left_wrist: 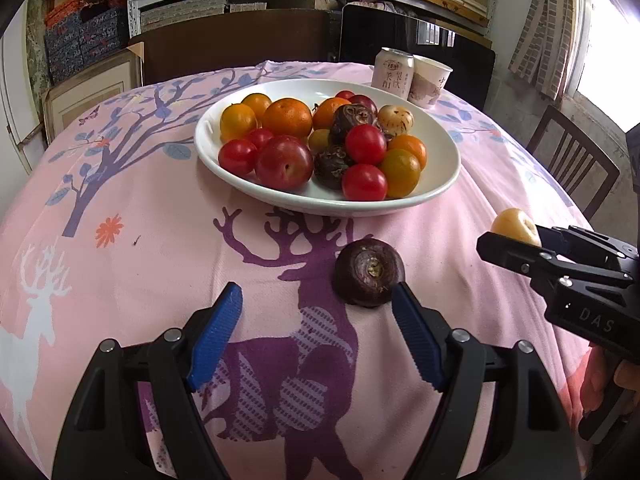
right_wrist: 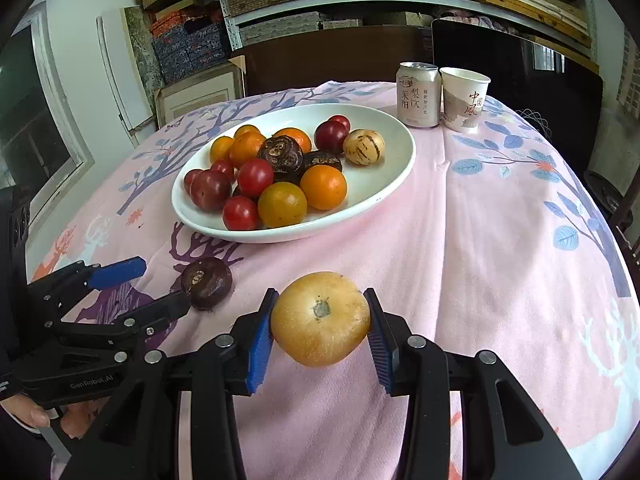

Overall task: Organize fruits
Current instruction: 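Grasp the pale yellow fruit with the right tool while the left grasps the dark brown fruit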

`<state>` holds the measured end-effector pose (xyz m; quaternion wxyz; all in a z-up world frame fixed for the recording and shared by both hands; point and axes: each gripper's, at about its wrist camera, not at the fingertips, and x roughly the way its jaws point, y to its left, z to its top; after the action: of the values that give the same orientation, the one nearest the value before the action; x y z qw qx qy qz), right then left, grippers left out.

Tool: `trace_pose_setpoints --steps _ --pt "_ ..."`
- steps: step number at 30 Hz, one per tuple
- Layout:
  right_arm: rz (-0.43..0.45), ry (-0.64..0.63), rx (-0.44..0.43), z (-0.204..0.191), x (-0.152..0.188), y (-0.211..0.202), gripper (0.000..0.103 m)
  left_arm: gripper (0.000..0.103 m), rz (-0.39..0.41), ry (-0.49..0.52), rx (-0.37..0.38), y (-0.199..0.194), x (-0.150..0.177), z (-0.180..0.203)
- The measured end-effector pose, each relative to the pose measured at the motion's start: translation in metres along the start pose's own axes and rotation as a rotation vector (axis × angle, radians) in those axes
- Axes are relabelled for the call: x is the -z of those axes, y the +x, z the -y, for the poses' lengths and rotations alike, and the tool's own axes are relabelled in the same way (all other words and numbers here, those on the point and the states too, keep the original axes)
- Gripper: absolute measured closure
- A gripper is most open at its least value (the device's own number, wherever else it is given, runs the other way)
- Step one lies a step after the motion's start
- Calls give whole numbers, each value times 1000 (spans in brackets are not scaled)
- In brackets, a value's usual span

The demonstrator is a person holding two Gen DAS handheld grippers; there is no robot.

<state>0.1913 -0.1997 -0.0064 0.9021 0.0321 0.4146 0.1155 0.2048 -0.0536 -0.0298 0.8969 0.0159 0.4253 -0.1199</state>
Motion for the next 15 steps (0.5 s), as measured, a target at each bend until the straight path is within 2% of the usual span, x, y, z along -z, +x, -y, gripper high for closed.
trace_pose_setpoints --steps 4,11,12,15 --pt "3 18 -19 3 -2 -4 60 28 -6 -21 -1 2 -4 5" --pt "28 33 -47 6 -5 -14 60 28 -27 32 -21 15 -11 29" --pt "27 35 -49 6 -5 -14 60 31 -30 41 -22 18 -12 33" --pt "24 39 -49 7 -4 -13 60 50 -48 77 -39 27 -11 41"
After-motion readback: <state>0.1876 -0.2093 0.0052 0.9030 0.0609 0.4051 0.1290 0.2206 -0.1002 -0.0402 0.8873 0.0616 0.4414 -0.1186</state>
